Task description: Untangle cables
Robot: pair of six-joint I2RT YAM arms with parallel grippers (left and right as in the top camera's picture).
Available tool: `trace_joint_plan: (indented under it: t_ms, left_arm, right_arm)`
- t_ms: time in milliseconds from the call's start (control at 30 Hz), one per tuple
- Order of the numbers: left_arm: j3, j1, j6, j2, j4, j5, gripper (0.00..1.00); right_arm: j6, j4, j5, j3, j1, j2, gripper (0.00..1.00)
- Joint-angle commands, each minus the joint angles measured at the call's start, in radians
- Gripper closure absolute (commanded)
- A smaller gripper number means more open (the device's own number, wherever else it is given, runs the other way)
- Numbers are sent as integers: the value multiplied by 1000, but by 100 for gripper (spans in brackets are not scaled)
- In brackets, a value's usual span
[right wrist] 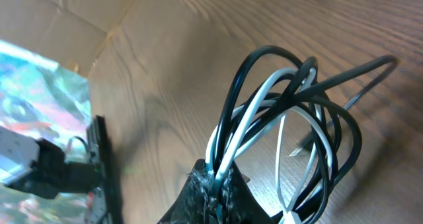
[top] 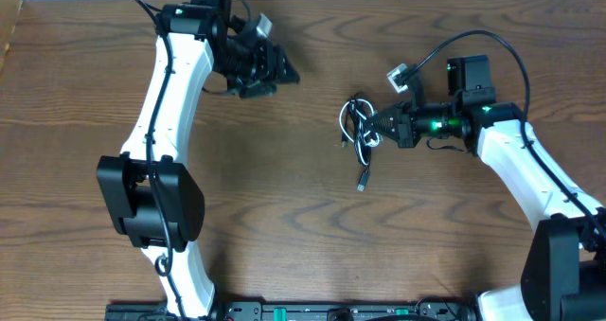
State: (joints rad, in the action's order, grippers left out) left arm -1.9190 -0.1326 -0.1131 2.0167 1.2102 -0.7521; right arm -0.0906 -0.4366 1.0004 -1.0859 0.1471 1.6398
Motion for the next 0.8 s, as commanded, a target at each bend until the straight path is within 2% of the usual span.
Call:
trace_joint_plan:
  t_ms: [0, 100, 267, 367, 533, 767]
  left_arm:
    - [-9, -55, 215, 2, 63, -104, 40]
    - [-9, -111, 255, 2, 87, -100, 40]
    - [2, -193, 212, 3, 1, -100, 35]
    - [7, -236, 138, 3, -57, -73, 35]
    - [21, -282, -36, 3, -105, 81, 35]
    - [82, -314, -192, 3, -218, 89, 35]
  right_arm:
    - [199, -7, -60, -15, -13, -14, 99]
    - [335, -10, -123, -15, -13, -14, 99]
    - [393, -10, -123, -16, -15, -15, 99]
    - [416, -9, -126, -16, -23, -15, 99]
    - [462, -8, -171, -16, -61, -15, 99]
    - [464, -10, -152, -16, -88, -15, 99]
